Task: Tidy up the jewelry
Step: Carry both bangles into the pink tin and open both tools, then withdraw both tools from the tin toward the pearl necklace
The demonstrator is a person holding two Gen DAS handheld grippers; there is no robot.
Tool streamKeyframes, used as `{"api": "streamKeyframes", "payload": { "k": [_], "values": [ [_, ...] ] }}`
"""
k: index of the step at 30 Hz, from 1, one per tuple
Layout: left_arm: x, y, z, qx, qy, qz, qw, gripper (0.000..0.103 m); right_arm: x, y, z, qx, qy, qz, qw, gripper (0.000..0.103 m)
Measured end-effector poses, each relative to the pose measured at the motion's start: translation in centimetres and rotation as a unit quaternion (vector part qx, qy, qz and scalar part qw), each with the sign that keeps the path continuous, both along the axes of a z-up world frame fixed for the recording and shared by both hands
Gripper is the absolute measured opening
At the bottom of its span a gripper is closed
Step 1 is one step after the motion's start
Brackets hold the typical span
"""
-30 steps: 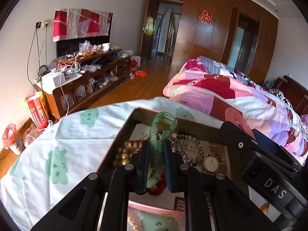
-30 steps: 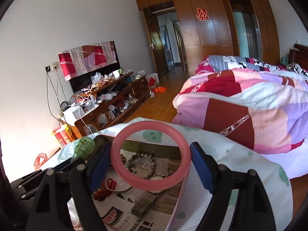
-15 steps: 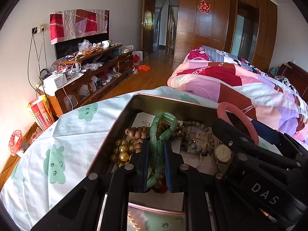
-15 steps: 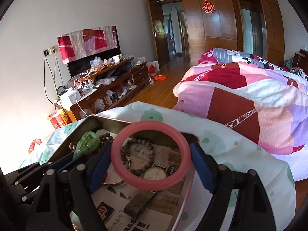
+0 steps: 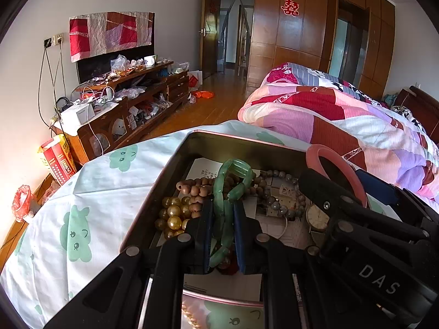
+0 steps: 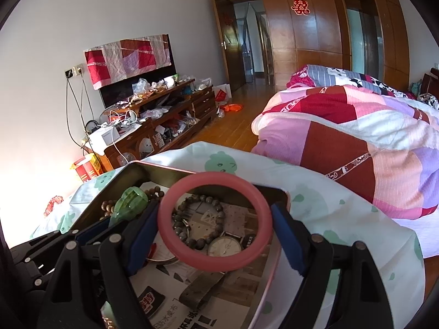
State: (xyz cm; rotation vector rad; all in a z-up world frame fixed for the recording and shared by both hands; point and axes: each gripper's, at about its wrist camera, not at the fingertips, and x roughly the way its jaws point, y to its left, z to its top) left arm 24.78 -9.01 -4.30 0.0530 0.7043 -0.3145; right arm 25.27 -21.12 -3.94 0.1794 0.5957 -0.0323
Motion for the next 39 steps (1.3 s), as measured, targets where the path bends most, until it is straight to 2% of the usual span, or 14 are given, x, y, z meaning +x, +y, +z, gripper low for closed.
{"api": "streamKeyframes", "payload": {
  "k": [9, 14, 16, 19, 21, 24, 35, 39],
  "values": [
    [0.2, -0.1, -0.1, 0.002, 0.003, -0.001, 1.0000, 0.015, 0.2, 0.1, -0.1, 0.003, 0.001, 0.002, 1.000, 0.084],
    [0.3, -0.2, -0.3, 0.006, 0.004, -0.001, 1.0000, 0.016, 0.0, 0.3, -0.1, 0.007, -0.005, 0.015, 1.000, 0.094],
    [0.3, -0.3, -0.3, 0.007, 0.003, -0.004, 1.0000, 0.019, -0.3, 0.2, 0.0, 0.011, -0.010, 0.011, 1.000, 0.094],
    [0.1, -0.6, -0.3, 0.010, 0.002, -0.016, 0.9998, 0.033, -1.1, -0.7, 0.3, 0.036, -0.029, -0.004, 0.999, 0.094],
    [0.0, -0.9, -0.3, 0.013, 0.001, -0.023, 0.9997, 0.053, -1.4, -1.2, 0.5, 0.048, -0.038, -0.012, 0.998, 0.094],
    [-0.5, -1.0, -0.1, 0.025, -0.013, -0.018, 0.9994, 0.066, -1.4, -2.0, 0.8, 0.060, -0.045, -0.027, 0.997, 0.095],
    [-0.4, -0.4, 0.0, 0.021, -0.016, -0.005, 0.9996, 0.069, -1.6, -2.8, 0.7, 0.068, -0.047, -0.047, 0.995, 0.095],
    [-0.6, 0.0, 0.2, 0.008, -0.016, -0.005, 0.9998, 0.069, -1.9, -2.9, 0.8, 0.063, -0.053, -0.052, 0.995, 0.095]
  ]
}}
